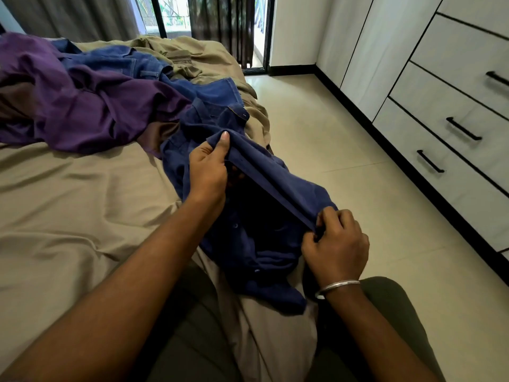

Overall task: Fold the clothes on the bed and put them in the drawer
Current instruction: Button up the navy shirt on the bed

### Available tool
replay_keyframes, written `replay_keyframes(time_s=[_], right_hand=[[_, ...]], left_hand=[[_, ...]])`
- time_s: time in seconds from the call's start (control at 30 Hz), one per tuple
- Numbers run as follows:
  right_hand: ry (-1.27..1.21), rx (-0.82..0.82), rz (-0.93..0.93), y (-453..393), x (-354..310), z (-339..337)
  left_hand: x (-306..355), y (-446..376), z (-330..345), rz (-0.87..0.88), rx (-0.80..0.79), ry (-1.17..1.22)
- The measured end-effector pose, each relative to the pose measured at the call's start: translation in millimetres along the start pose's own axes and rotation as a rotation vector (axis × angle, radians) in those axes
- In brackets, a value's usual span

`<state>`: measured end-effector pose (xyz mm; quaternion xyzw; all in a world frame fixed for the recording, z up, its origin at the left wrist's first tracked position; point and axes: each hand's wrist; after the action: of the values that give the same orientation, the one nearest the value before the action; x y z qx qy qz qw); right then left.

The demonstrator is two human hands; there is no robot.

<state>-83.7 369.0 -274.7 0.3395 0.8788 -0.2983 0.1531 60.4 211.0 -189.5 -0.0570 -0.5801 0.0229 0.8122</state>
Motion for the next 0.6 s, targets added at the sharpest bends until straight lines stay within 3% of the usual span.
replay_keyframes(time_s=[0.2,0.27,0.33,0.43,0.53,0.6], right_hand=[[-0.166,0.031,-0.036,-5.9,14.7,3.8],[-0.193,0.061,-0.125,-8.7,17.0,1.8],[-0.272,0.036,-0.121,-12.8,19.1,3.2],[-0.434,-0.057,-0.007,-16.6,17.8,5.6],[-0.321,-0.046,0.015,-18.3,15.1,8.7],[-0.274,-0.056,0.007,-22.4,11.3,8.4]], left_hand=[[-0.1,-15.6,17.5,-0.202,0.108,0.019],[0.1,-24.4,26.1,-0.292,0.128,0.194],[2.0,-31.3,34.7,-0.364,0.028,0.263],[-4.7,-15.1,47.3,-0.426,-0.237,0.05],[-34.1,13.9,53.0,-0.282,-0.367,-0.386],[-46.9,26.6,54.7,-0.262,-0.466,-0.541]])
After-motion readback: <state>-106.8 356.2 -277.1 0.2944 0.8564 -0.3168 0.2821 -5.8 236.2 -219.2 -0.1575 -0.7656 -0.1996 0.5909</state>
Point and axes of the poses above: each hand's wrist, its own y-axis away from the middle knuckle, its own z-axis out of the palm, x = y × z, and after that the axes turned 12 degrees about z, right-handed
